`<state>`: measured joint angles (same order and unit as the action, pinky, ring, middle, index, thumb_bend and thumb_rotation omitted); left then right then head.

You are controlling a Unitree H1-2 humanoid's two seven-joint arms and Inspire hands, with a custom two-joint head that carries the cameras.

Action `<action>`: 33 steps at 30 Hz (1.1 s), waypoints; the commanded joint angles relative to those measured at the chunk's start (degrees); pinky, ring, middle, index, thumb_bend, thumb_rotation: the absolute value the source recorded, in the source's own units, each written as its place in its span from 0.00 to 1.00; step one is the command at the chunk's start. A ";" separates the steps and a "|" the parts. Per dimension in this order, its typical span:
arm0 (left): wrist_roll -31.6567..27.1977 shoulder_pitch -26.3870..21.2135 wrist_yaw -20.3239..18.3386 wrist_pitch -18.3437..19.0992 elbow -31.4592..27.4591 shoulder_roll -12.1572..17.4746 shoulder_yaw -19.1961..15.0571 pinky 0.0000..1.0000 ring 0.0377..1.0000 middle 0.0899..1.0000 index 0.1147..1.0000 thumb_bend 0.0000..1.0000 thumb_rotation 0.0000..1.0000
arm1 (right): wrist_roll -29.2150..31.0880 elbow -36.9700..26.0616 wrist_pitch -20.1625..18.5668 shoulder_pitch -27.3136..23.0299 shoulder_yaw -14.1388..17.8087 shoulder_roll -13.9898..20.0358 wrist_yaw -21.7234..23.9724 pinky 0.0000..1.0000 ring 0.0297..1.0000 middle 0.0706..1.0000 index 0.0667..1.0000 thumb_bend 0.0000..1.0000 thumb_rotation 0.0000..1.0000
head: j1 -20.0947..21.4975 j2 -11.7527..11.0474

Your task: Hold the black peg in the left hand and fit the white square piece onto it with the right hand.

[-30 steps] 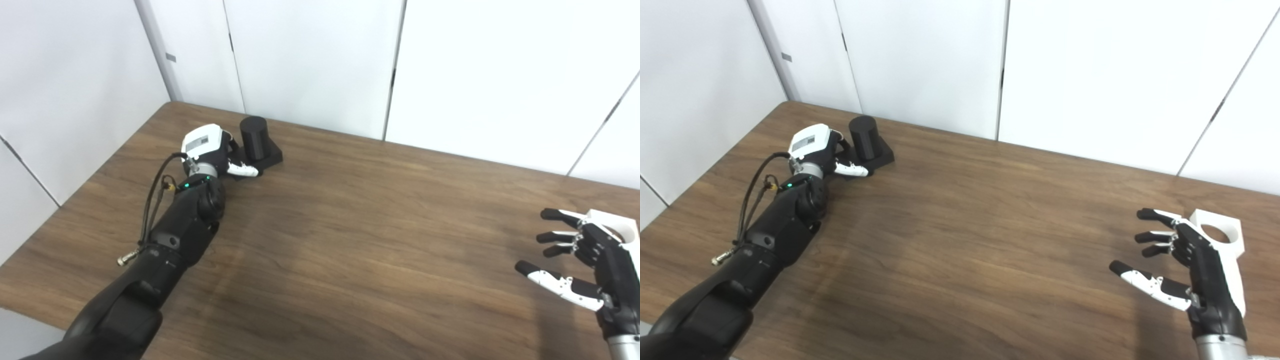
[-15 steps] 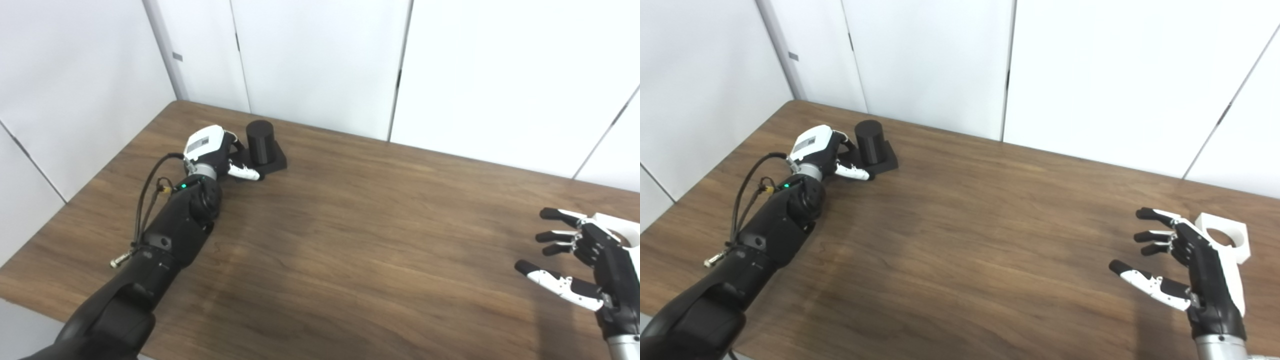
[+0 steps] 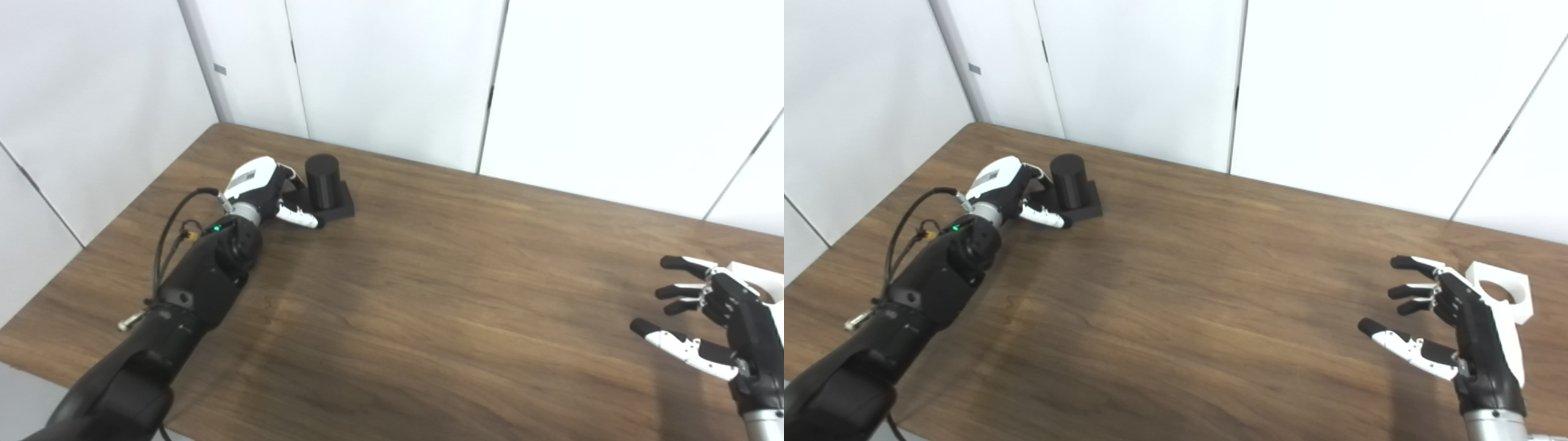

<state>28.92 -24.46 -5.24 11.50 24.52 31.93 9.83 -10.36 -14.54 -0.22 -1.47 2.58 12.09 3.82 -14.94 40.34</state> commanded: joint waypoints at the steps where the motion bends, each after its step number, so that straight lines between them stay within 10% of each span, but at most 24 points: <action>1: -2.00 -0.18 -4.85 -2.53 -1.00 -1.39 2.65 0.84 0.90 0.84 0.42 0.52 0.05 | 0.59 -1.94 1.96 -1.83 0.39 0.11 -0.68 0.46 0.56 0.74 0.65 0.61 0.00 | -0.01 0.03; 33: 1.76 1.73 -10.96 -9.93 -14.10 -4.84 15.27 0.79 0.89 0.82 0.42 0.52 0.06 | 0.18 -1.41 2.93 -1.96 0.68 -0.01 -1.33 0.48 0.57 0.74 0.65 0.61 0.00 | 1.71 0.52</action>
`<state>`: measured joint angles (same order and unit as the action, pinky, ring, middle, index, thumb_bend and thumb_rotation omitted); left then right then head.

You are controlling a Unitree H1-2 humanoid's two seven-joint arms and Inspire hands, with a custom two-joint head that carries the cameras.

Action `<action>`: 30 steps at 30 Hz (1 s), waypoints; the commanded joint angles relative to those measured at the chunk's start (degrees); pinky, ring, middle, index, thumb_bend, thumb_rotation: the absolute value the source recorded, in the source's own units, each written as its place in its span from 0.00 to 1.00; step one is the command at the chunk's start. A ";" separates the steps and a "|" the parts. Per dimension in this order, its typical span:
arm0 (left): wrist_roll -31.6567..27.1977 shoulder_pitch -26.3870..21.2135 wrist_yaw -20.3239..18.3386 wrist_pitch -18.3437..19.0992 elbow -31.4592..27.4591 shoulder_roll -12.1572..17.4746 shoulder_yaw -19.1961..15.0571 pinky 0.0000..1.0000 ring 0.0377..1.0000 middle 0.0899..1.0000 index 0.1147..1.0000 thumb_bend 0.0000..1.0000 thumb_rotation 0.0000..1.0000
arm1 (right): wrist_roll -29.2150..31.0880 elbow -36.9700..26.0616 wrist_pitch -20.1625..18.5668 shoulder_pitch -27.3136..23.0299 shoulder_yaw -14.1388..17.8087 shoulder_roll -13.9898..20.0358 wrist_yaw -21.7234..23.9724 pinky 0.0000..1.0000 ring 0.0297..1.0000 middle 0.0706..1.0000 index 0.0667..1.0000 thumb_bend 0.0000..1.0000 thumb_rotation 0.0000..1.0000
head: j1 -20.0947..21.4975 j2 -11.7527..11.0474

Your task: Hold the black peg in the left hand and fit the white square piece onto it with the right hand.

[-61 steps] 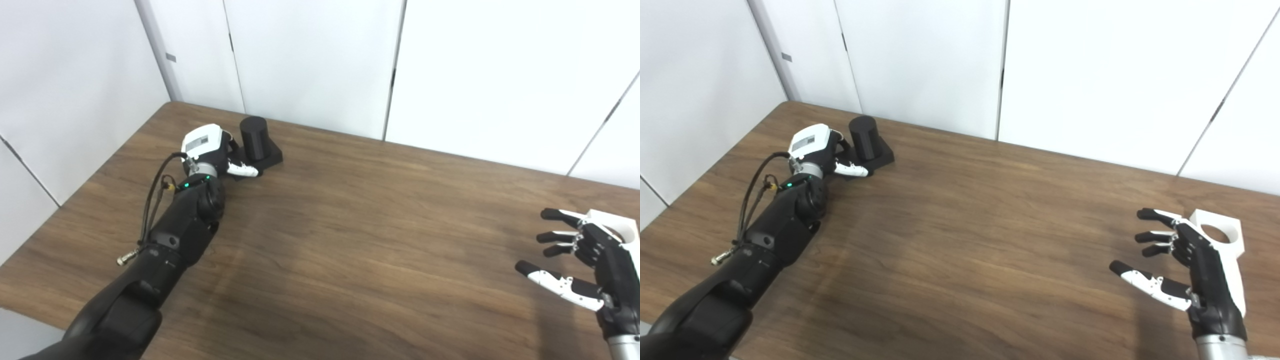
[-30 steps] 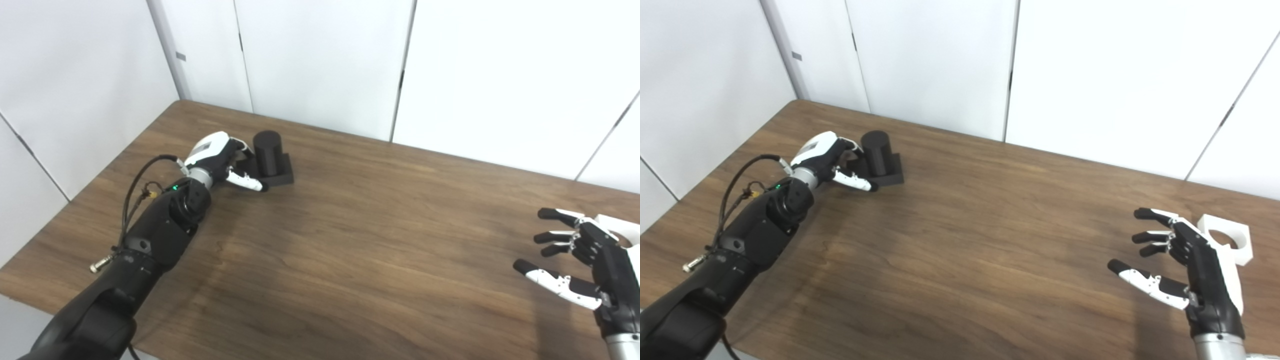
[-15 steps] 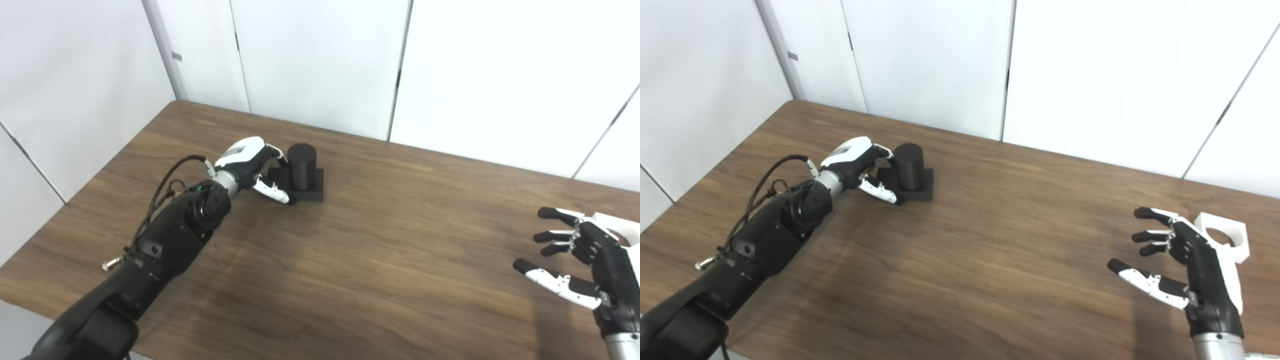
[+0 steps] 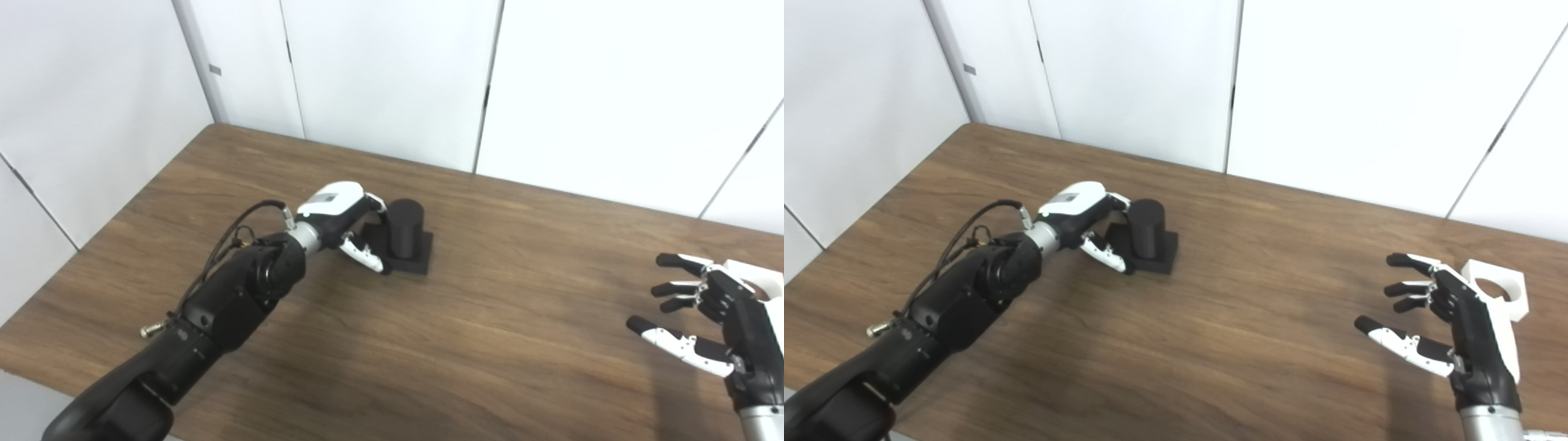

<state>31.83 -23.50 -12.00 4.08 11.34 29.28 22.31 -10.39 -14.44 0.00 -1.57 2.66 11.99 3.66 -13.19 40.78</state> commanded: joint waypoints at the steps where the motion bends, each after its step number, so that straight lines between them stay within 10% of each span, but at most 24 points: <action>1: -1.77 0.84 -4.66 -2.96 -0.90 -2.35 2.81 0.81 0.90 0.82 0.42 0.52 0.06 | 0.25 -1.43 2.94 -1.85 0.63 0.11 -1.22 0.48 0.57 0.74 0.65 0.60 0.00 | 0.07 0.08; 30: -2.00 0.02 -10.49 -15.42 -1.06 -5.72 16.14 0.74 0.86 0.81 0.42 0.52 0.07 | -0.67 -0.99 3.90 -1.73 0.05 -0.61 -1.70 0.49 0.59 0.75 0.66 0.61 0.00 | 5.95 1.06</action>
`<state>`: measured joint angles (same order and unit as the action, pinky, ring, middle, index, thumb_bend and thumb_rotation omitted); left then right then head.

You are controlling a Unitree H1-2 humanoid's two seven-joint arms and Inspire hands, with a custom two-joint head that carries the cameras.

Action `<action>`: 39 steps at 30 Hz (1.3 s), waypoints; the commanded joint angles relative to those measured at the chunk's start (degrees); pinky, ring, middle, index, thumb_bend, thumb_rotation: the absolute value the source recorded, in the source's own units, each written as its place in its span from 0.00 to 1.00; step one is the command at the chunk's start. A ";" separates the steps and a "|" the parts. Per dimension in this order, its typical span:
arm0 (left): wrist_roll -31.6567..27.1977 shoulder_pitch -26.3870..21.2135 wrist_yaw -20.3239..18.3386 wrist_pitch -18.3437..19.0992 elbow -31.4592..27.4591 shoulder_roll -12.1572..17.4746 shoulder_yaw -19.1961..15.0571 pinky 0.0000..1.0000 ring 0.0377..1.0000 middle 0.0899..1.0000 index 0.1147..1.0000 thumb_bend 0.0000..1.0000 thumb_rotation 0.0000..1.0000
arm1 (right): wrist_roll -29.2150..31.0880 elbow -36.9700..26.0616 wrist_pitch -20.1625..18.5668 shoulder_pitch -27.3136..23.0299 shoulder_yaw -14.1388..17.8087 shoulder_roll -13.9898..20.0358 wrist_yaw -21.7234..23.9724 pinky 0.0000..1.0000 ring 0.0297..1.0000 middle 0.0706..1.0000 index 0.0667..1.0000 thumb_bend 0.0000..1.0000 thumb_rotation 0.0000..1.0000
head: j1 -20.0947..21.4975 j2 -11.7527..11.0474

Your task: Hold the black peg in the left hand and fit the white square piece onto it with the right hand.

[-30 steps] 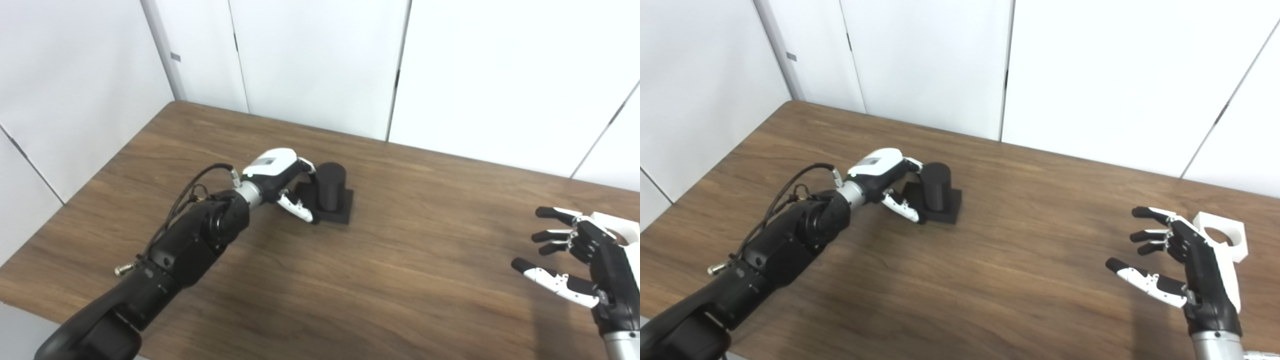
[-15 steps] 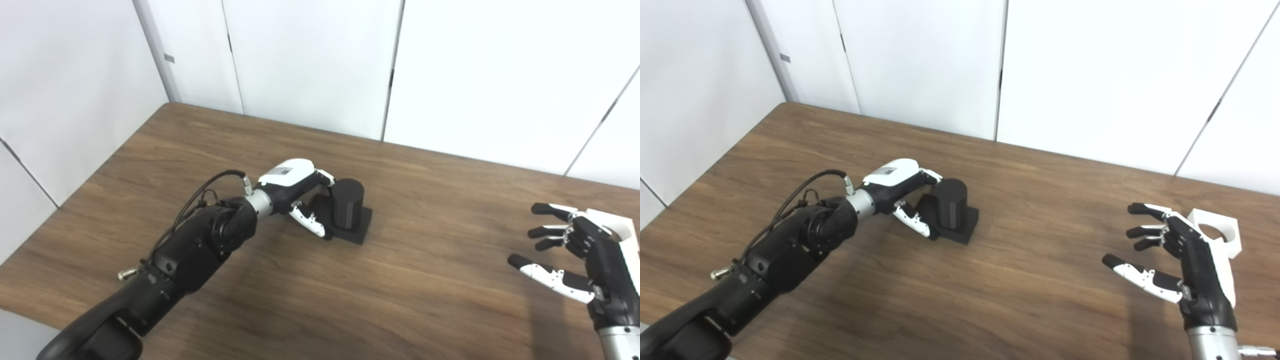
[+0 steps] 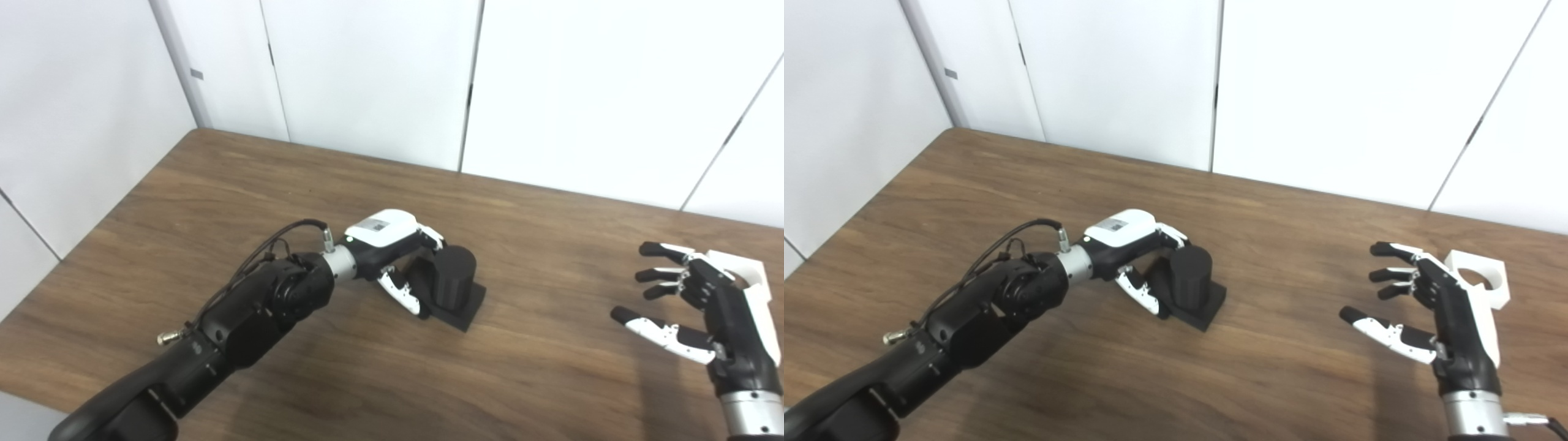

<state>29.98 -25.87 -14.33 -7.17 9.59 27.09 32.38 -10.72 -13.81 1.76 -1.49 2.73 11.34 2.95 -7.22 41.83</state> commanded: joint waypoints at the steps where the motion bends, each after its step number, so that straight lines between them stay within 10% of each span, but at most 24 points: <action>1: 0.14 2.16 -8.27 -4.43 0.67 -3.42 6.44 0.74 0.87 0.81 0.42 0.52 0.07 | -0.34 -1.57 2.20 -1.83 -0.06 -0.03 -0.94 0.49 0.59 0.75 0.66 0.61 0.00 | 0.39 0.04; 20: 3.04 -0.65 -9.93 -9.42 1.39 1.12 8.25 0.75 0.87 0.82 0.42 0.52 0.06 | -8.85 -4.45 0.04 -6.64 0.38 3.35 -1.12 0.50 0.59 0.69 0.64 0.63 0.08 | 18.76 -0.06; 39: 3.68 1.01 -8.48 -17.61 3.46 5.28 5.13 0.75 0.86 0.81 0.42 0.52 0.06 | -22.12 -8.46 -25.34 -23.62 -2.73 31.35 25.68 0.57 0.75 0.80 0.78 0.76 0.12 | 32.64 -4.36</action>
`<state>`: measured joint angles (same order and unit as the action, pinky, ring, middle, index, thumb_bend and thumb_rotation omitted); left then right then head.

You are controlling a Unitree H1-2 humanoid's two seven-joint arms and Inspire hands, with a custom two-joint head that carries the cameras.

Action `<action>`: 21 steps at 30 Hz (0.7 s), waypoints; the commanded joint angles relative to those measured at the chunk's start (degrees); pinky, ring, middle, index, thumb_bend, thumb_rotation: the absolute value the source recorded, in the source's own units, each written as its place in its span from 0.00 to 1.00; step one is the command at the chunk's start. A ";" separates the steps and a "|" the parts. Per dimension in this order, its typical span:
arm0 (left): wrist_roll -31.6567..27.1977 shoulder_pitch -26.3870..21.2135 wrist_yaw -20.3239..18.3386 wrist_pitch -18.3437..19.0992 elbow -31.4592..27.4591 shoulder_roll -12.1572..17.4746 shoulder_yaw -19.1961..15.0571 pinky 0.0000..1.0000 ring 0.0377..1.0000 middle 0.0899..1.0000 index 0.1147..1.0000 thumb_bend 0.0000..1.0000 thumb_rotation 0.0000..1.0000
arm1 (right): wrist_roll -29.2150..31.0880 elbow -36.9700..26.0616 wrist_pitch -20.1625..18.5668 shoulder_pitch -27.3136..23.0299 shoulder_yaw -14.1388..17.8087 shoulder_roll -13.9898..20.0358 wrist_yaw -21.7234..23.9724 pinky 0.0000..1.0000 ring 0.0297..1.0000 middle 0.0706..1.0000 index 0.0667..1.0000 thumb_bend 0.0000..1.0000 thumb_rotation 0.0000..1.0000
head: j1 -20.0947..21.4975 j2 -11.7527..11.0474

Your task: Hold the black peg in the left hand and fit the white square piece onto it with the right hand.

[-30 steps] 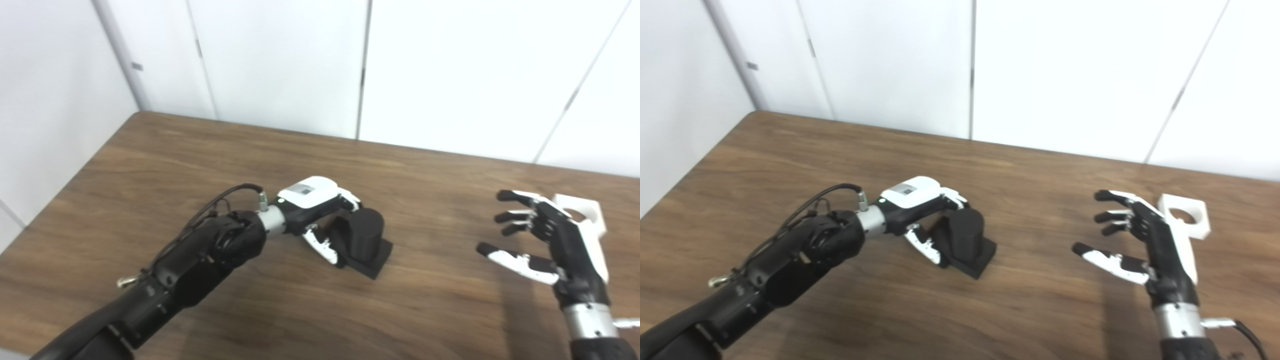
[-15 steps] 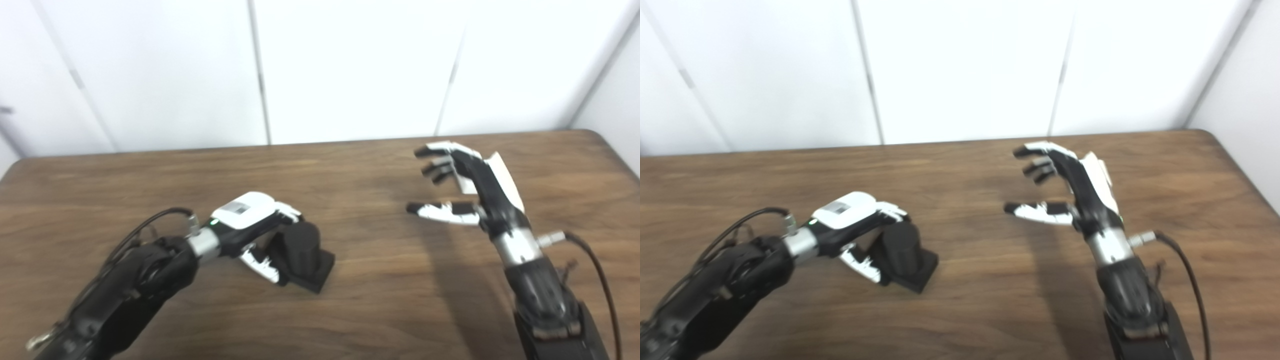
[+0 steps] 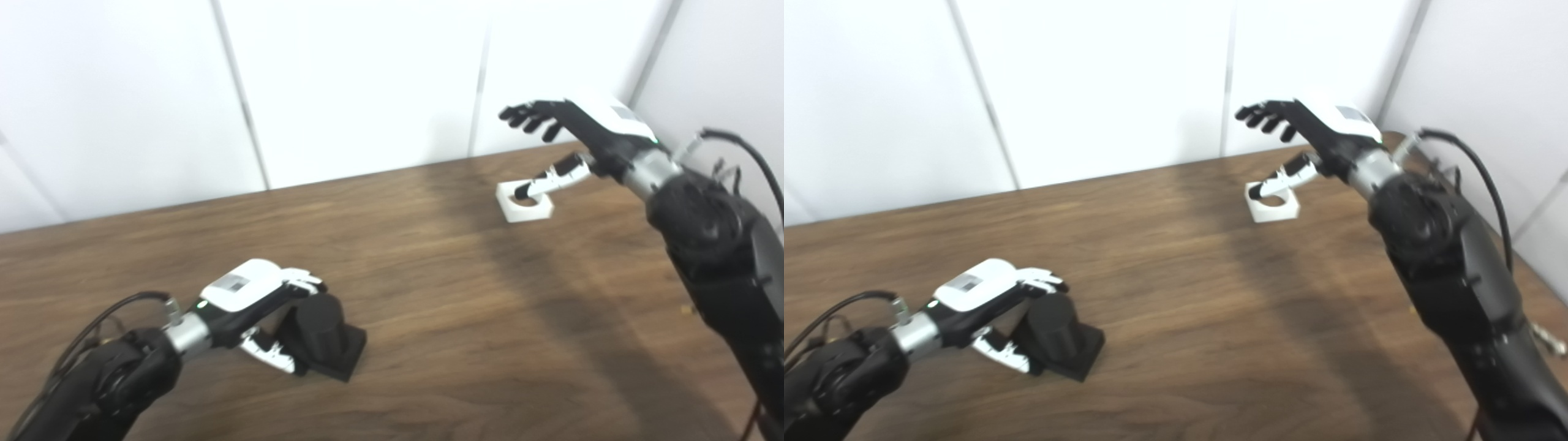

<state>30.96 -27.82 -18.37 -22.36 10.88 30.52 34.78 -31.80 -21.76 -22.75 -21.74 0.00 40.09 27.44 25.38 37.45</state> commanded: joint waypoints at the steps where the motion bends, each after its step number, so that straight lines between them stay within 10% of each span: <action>1: 2.85 2.94 -4.35 -2.91 2.29 1.95 2.64 0.74 0.85 0.81 0.42 0.52 0.06 | -1.31 -0.19 -1.18 -3.92 -0.46 3.31 2.01 0.57 0.76 0.82 0.79 0.79 0.13 | 0.20 -0.02; 14: 2.25 3.34 -3.72 -4.46 3.04 2.04 2.31 0.74 0.83 0.80 0.42 0.52 0.05 | -2.89 15.54 0.21 -12.50 -7.51 8.64 8.60 0.73 0.87 0.88 0.84 0.79 0.19 | 2.64 -1.25; 21: 2.13 3.79 -4.07 -4.26 2.68 1.91 1.76 0.75 0.84 0.80 0.42 0.52 0.05 | -4.15 20.73 -0.31 -17.03 -13.33 9.61 15.04 0.79 0.96 0.99 0.92 0.97 0.31 | 2.41 -1.36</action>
<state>30.50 -27.17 -17.95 -25.46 11.91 31.03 34.02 -34.52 -0.14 -24.05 -34.78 -13.25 47.52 42.41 27.77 36.04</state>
